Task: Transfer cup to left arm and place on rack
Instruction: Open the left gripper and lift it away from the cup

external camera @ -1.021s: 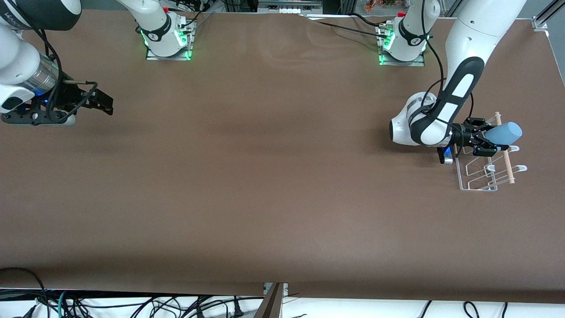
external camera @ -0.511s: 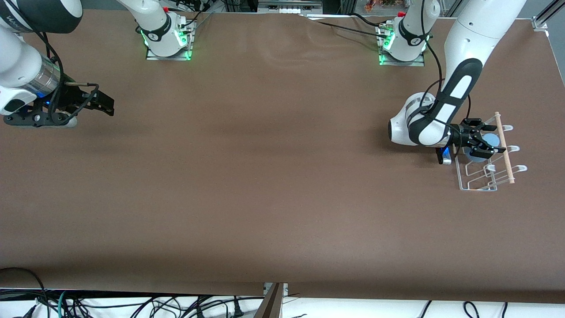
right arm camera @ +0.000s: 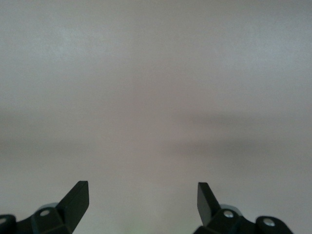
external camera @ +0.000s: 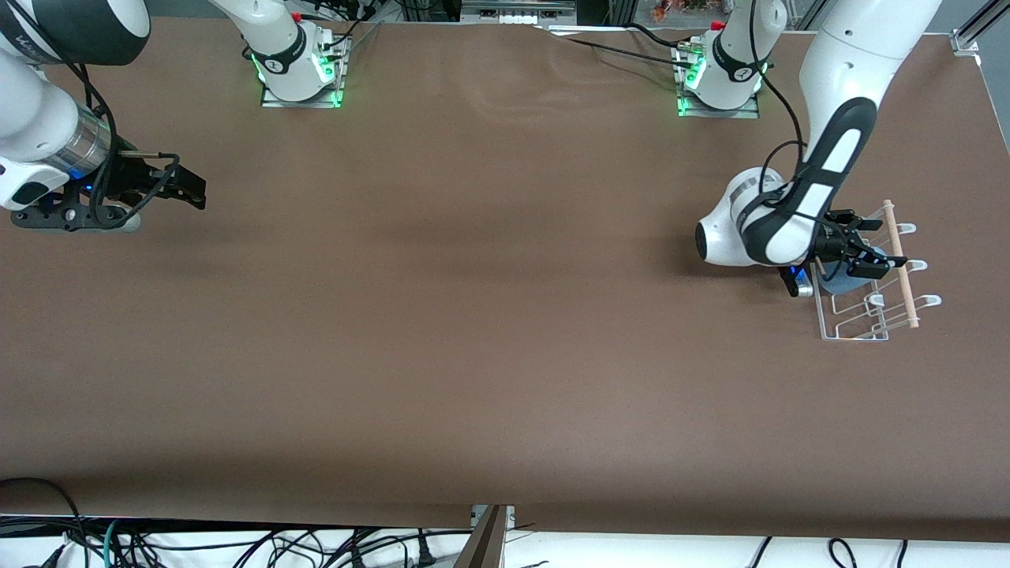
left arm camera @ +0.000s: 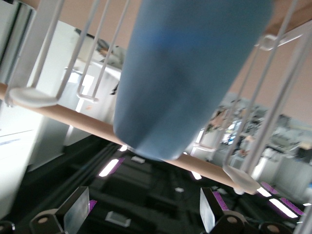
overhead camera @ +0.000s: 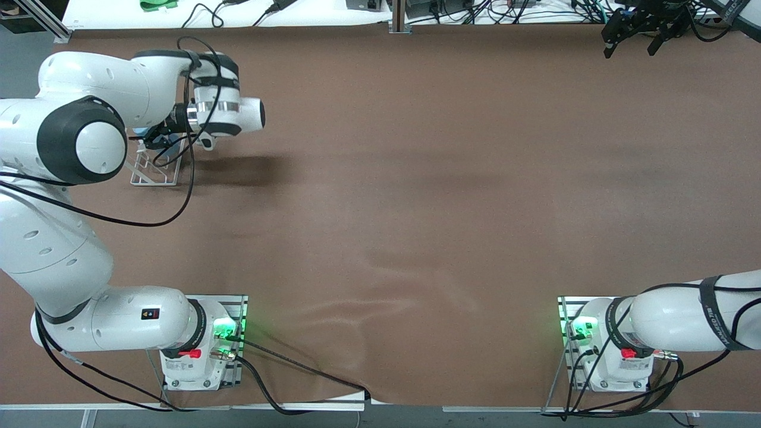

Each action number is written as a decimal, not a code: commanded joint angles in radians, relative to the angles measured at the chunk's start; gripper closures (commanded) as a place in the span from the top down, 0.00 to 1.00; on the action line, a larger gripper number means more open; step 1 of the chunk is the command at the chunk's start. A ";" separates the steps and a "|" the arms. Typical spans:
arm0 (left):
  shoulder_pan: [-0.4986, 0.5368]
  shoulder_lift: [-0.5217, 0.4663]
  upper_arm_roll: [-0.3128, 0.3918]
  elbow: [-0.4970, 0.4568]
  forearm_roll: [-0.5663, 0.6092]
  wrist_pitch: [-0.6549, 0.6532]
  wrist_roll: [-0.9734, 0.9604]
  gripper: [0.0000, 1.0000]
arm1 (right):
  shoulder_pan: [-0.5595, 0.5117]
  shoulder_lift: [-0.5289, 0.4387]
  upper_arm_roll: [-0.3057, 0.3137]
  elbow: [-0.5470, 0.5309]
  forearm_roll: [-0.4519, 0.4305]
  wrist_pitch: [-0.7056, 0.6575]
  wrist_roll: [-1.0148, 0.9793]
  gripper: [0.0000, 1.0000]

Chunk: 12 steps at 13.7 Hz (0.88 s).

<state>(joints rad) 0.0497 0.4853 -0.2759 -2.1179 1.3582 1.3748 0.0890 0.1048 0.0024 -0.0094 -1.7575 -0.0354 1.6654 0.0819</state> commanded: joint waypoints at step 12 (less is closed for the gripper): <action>0.004 -0.048 -0.022 0.590 -0.991 -0.043 -0.164 1.00 | 0.001 0.005 0.000 0.024 -0.003 -0.023 -0.005 0.99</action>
<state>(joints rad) 0.0507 0.4372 -0.2947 -1.5971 0.4806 1.3535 0.0074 0.1048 0.0032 -0.0094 -1.7523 -0.0354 1.6619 0.0818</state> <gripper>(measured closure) 0.000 0.013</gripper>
